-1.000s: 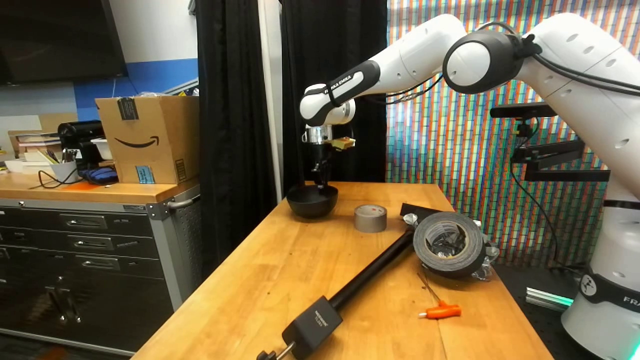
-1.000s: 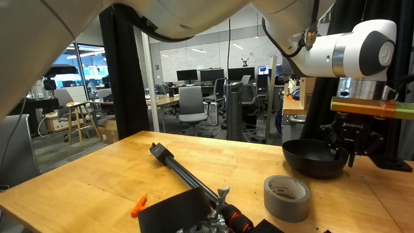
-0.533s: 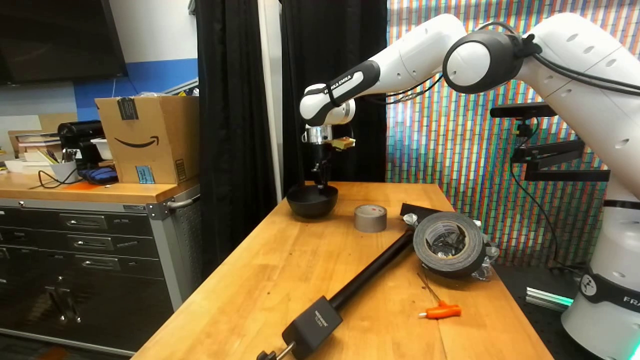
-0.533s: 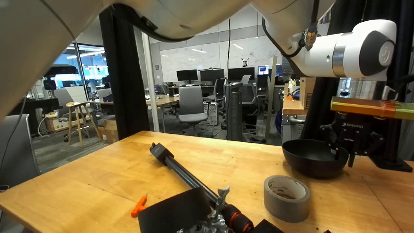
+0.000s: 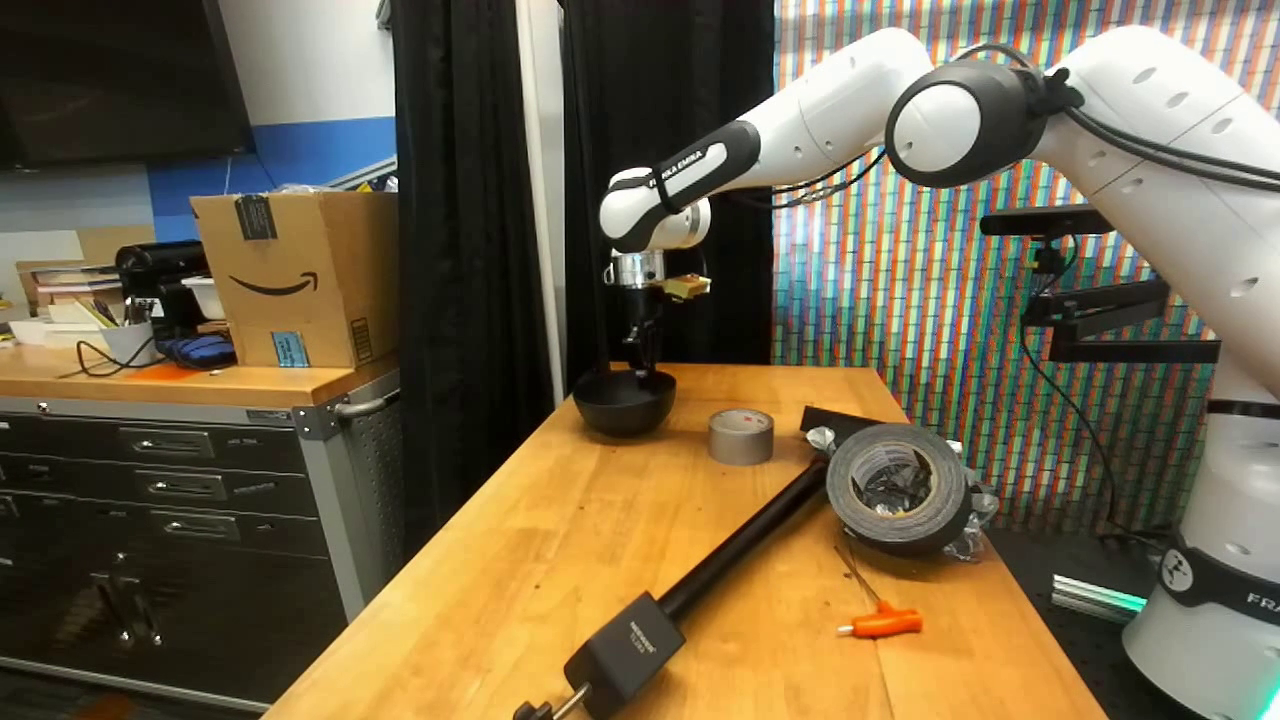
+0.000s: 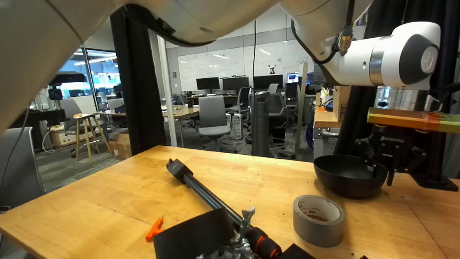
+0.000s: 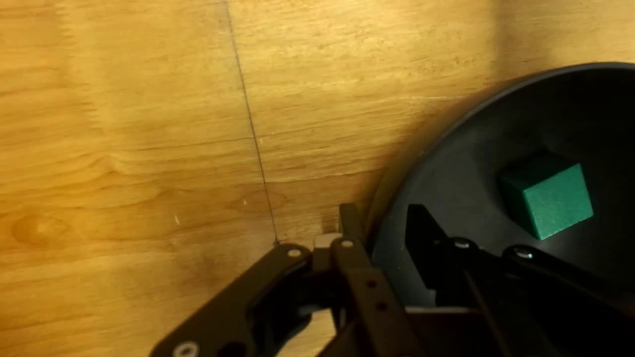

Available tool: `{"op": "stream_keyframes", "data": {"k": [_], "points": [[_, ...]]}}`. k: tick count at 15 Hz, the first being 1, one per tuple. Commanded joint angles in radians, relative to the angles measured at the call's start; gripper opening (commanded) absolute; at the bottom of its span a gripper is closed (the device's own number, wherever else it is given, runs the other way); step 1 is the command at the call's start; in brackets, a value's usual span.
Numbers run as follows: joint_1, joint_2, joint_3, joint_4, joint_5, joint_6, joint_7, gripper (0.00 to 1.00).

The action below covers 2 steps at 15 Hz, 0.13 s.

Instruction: Move the bowl to the right

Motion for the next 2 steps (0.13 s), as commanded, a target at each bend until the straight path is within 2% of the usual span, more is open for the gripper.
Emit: {"op": "stream_keyframes", "data": {"k": [1, 2], "points": [[0.0, 0.0, 0.0, 0.0, 0.0, 0.0, 0.0, 0.32], [0.0, 0.0, 0.0, 0.0, 0.0, 0.0, 0.0, 0.32]]}}
